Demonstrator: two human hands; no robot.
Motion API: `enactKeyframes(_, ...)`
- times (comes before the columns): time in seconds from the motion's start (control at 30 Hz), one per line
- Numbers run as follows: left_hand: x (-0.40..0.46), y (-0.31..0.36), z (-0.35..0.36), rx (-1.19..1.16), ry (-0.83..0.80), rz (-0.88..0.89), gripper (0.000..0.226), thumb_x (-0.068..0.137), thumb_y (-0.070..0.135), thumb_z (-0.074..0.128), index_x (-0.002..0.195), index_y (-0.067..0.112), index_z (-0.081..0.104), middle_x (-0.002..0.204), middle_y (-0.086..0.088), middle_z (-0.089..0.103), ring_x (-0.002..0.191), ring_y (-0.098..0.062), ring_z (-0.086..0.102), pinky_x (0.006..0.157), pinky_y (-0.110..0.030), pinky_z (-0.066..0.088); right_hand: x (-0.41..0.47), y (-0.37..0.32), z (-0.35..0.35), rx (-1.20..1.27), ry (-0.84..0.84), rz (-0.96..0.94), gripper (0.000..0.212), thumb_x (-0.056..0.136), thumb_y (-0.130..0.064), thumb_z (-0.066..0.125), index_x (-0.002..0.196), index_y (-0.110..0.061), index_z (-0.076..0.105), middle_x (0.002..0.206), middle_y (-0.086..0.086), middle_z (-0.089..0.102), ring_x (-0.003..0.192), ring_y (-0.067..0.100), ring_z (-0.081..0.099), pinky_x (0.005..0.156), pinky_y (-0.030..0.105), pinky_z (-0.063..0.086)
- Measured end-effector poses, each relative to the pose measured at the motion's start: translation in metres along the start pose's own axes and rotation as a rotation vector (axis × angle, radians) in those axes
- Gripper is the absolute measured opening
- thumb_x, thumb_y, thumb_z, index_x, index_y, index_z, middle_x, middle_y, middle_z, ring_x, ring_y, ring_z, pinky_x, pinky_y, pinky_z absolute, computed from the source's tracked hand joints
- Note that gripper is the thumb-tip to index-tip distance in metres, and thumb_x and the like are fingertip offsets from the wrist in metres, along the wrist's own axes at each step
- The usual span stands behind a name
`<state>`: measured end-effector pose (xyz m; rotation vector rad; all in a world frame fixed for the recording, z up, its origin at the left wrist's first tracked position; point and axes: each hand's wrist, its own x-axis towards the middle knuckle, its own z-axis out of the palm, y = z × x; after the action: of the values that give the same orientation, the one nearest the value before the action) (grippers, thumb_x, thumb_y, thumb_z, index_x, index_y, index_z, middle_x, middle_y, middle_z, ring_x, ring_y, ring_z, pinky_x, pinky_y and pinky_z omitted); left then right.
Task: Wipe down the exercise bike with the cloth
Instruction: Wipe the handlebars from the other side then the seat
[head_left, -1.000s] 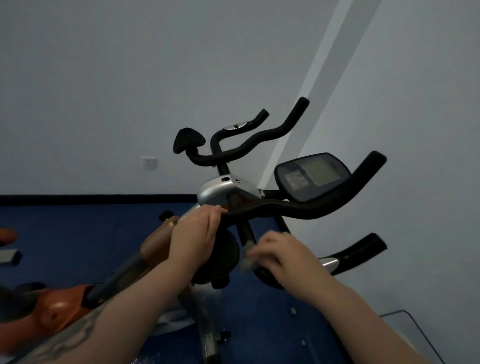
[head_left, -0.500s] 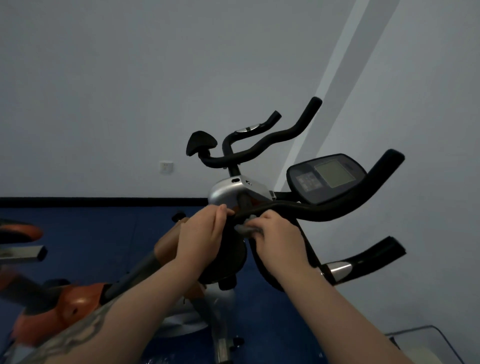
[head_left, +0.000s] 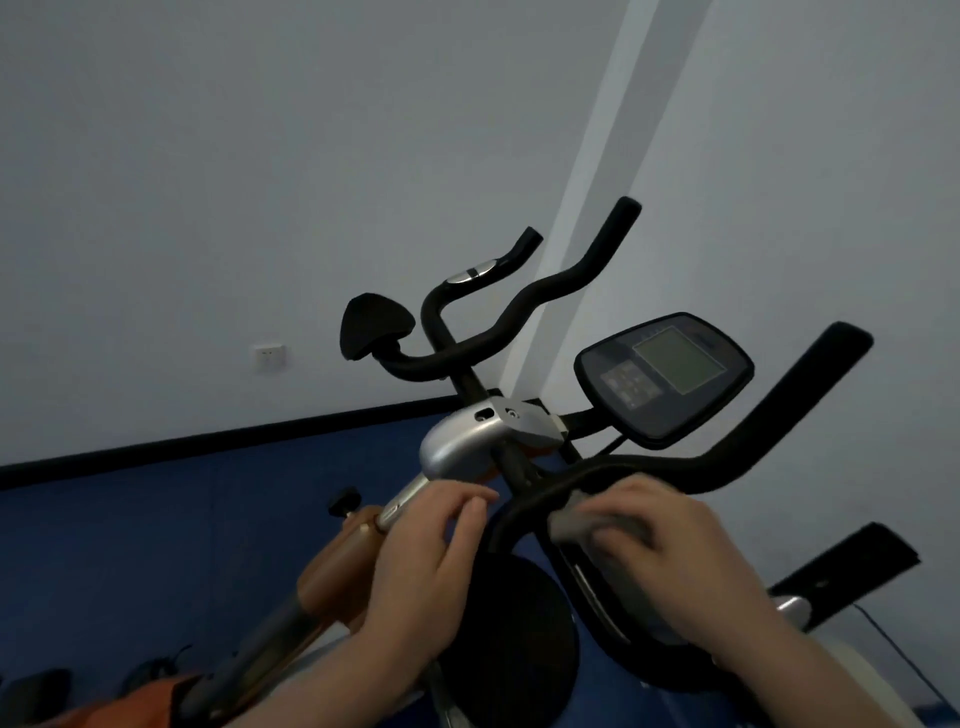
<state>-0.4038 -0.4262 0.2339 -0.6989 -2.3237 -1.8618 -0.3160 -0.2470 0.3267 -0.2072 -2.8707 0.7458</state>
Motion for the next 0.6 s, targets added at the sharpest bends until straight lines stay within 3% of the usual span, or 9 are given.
enactKeyframes(0.07, 0.023, -0.013, -0.010, -0.001, 0.055, 0.014, 0.024, 0.091, 0.043, 0.041, 0.095, 0.037, 0.064, 0.094, 0.022, 0.060, 0.095, -0.002, 0.057, 0.078, -0.022, 0.045, 0.013, -0.004, -0.013, -0.016, 0.256, -0.068, 0.026, 0.086, -0.020, 0.063, 0.098, -0.043, 0.068, 0.098, -0.023, 0.058, 0.093, -0.004, 0.055, 0.078, 0.014, 0.042)
enactKeyframes(0.13, 0.049, -0.022, -0.015, 0.029, 0.113, 0.020, 0.021, 0.092, 0.033, 0.043, 0.094, 0.032, 0.064, 0.094, 0.019, 0.058, 0.095, -0.003, 0.053, 0.079, -0.026, 0.044, 0.039, -0.017, -0.009, -0.133, 0.365, -0.130, 0.022, 0.088, -0.022, 0.061, 0.102, -0.035, 0.071, 0.100, -0.020, 0.058, 0.092, 0.000, 0.055, 0.077, 0.018, 0.042)
enactKeyframes(0.3, 0.080, -0.033, -0.007, 0.117, 0.018, 0.084, 0.021, 0.088, 0.027, 0.050, 0.108, 0.029, 0.058, 0.104, 0.015, 0.054, 0.100, -0.008, 0.048, 0.085, -0.029, 0.040, 0.091, -0.031, 0.039, -0.454, 0.032, 0.019, 0.021, 0.095, -0.031, 0.055, 0.111, -0.037, 0.066, 0.119, -0.017, 0.057, 0.104, 0.013, 0.056, 0.082, 0.027, 0.042)
enactKeyframes(0.4, 0.075, -0.044, -0.002, 0.041, -0.097, 0.078, 0.041, 0.086, 0.026, 0.066, 0.122, 0.033, 0.049, 0.114, 0.019, 0.047, 0.106, 0.002, 0.042, 0.086, -0.017, 0.036, 0.089, -0.024, 0.029, -0.420, -0.154, 0.051, 0.017, 0.091, -0.036, 0.058, 0.106, -0.039, 0.066, 0.115, -0.016, 0.057, 0.104, 0.011, 0.058, 0.085, 0.030, 0.045)
enactKeyframes(0.5, 0.080, -0.053, -0.003, 0.043, -0.137, 0.054, 0.057, 0.077, 0.021, 0.079, 0.124, 0.031, 0.048, 0.116, 0.018, 0.046, 0.107, -0.001, 0.041, 0.085, -0.012, 0.035, 0.092, -0.023, 0.006, -0.329, -0.418, 0.069, 0.011, 0.089, -0.038, 0.063, 0.099, -0.037, 0.069, 0.110, -0.020, 0.058, 0.102, 0.001, 0.055, 0.091, 0.032, 0.046)
enactKeyframes(0.6, 0.091, -0.057, -0.009, 0.050, -0.188, 0.013, 0.062, 0.069, 0.025, 0.084, 0.120, 0.032, 0.051, 0.113, 0.016, 0.049, 0.105, -0.004, 0.044, 0.082, -0.014, 0.037, 0.103, -0.034, 0.016, -0.377, -0.348, 0.090, 0.013, 0.085, -0.041, 0.067, 0.095, -0.034, 0.072, 0.105, -0.015, 0.059, 0.099, 0.006, 0.056, 0.088, 0.031, 0.045)
